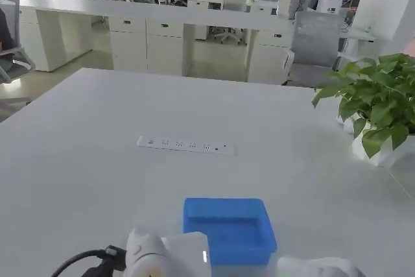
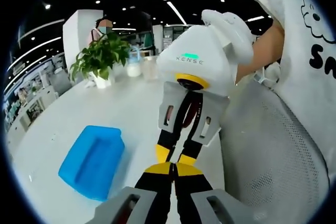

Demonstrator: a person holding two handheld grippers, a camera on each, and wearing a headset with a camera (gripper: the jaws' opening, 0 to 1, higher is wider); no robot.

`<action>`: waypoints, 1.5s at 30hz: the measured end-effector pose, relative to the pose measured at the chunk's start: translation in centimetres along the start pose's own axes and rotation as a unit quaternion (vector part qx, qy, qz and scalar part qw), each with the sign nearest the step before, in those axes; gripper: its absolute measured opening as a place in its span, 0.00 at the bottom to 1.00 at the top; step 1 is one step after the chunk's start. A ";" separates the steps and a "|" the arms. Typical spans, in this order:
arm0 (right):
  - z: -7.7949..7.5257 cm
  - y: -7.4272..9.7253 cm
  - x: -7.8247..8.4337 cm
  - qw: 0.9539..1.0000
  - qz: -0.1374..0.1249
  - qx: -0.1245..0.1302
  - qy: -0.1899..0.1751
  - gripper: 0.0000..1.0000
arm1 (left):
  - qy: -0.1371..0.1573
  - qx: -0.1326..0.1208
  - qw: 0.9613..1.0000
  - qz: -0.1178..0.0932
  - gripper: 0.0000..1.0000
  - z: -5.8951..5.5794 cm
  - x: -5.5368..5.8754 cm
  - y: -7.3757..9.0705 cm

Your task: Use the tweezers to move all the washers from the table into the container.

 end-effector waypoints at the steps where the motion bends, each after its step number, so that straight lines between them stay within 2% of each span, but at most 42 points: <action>1: -0.1 -0.2 0.2 1.000 0.002 0.001 -0.001 0.05 | 0.002 0.001 1.000 0.001 0.00 0.1 0.2 -0.2; 5: -0.7 -0.7 0.7 1.000 0.006 0.005 -0.012 0.06 | 0.004 -0.001 1.000 0.008 0.00 0.6 0.9 -0.8; 7: -1.0 -0.8 0.6 1.000 0.003 0.007 -0.027 0.07 | 0.033 -0.004 0.999 -0.003 0.00 1.3 1.3 -0.7; 9: -1.1 -1.2 0.7 1.000 0.004 0.008 -0.030 0.07 | 0.036 -0.005 0.999 0.001 0.00 1.6 1.8 -0.6; 13: -1.0 -1.8 0.8 1.000 0.010 0.008 -0.011 0.07 | 0.053 -0.002 0.999 0.003 0.00 1.9 3.1 -0.7; 17: -0.8 -2.4 1.1 1.000 0.025 0.001 0.013 0.08 | 0.083 0.007 0.997 0.000 0.00 1.8 4.6 -1.0; 20: -0.6 -2.7 1.2 0.999 0.029 -0.004 0.022 0.05 | 0.087 0.003 0.996 0.020 0.00 1.9 6.3 -1.5; 22: -0.7 -3.0 1.4 0.999 0.031 -0.002 0.028 0.05 | 0.097 0.003 0.995 0.021 0.00 2.0 6.8 -1.6; 27: -0.7 -3.5 1.6 0.998 0.041 -0.003 0.036 0.03 | 0.108 -0.007 0.994 0.022 0.00 2.3 7.0 -1.6; 28: -0.7 -3.4 1.5 0.999 0.035 -0.001 0.042 0.03 | 0.108 -0.011 0.994 0.024 0.00 2.4 7.0 -1.5; 31: -0.7 -3.3 1.5 0.998 0.038 -0.006 0.045 0.03 | 0.110 -0.041 0.992 0.035 0.00 3.3 7.1 -1.5; 32: -0.8 -3.3 1.5 0.998 0.038 -0.006 0.045 0.03 | 0.105 -0.040 0.993 0.038 0.00 3.2 7.1 -1.5; 33: -0.7 -3.3 1.5 0.998 0.039 -0.007 0.045 0.03 | 0.087 -0.035 0.995 0.038 0.00 3.3 7.0 -1.4; 34: -0.8 -3.2 1.5 0.998 0.040 -0.007 0.051 0.03 | 0.082 -0.042 0.995 0.036 0.00 3.5 6.9 -1.3; 37: -0.9 -2.5 1.3 0.997 0.035 -0.003 0.067 0.03 | 0.077 -0.007 0.995 0.064 0.11 3.0 7.3 -1.3; 40: -0.7 -1.6 0.8 0.997 0.021 -0.004 0.073 0.02 | 0.063 0.009 0.995 0.082 0.15 2.9 7.7 -1.3; 43: -0.4 -0.8 0.5 0.997 0.013 -0.007 0.078 0.02 | 0.070 0.032 0.993 0.087 0.14 3.1 7.8 -1.3; 45: 0.1 -0.5 0.4 0.996 0.010 -0.012 0.090 0.02 | 0.079 0.059 0.991 0.086 0.12 2.9 7.5 -1.4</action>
Point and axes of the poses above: the centre of the closed fingertips' face, and the gripper's own axes: y roughly backward along the fingers, z roughly to its left, x roughly out of its underside, the point moved 5 cm from there along y, roughly backward along the fingers, and after that the axes turned 2 degrees about -x, right-handed, at the moved point
